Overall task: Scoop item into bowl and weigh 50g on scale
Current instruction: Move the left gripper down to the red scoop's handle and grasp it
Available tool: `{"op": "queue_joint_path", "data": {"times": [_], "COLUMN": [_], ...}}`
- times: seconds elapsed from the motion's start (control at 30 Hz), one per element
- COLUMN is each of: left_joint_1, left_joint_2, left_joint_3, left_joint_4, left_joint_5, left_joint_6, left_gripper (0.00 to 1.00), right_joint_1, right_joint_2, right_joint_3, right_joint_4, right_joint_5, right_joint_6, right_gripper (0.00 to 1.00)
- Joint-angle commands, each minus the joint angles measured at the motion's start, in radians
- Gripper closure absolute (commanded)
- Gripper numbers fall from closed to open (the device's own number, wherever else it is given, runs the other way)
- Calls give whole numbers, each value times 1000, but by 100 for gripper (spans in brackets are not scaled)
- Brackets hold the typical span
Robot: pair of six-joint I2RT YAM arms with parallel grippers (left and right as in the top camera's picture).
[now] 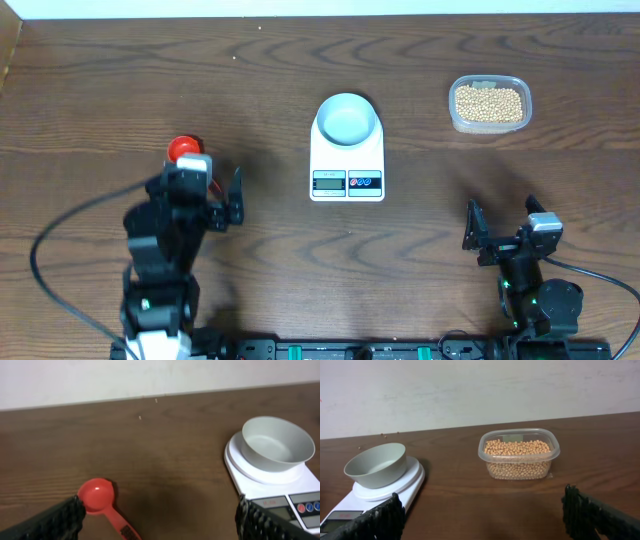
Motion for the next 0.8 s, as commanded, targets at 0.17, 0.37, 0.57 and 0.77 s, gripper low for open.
{"op": "queue_joint_path", "data": {"times": [0.17, 0.37, 0.57, 0.77], "left_joint_1": [-2, -2, -2, -2], "left_joint_2": [337, 563, 750, 849], "left_joint_3": [342, 602, 838, 880], "left_joint_4": [-191, -390, -590, -623], "left_joint_5": [27, 35, 35, 61], "left_joint_6": [-2, 5, 51, 43], "left_gripper": [2, 2, 2, 2], "right_joint_1": [7, 7, 7, 7], "right_joint_2": [-6, -6, -6, -6], "right_joint_3": [-3, -3, -3, -3], "right_joint_4": [-3, -3, -3, -3], "right_joint_5": [2, 2, 2, 2], "right_joint_6": [-14, -14, -14, -14], "right_gripper": [1, 1, 1, 1]}}
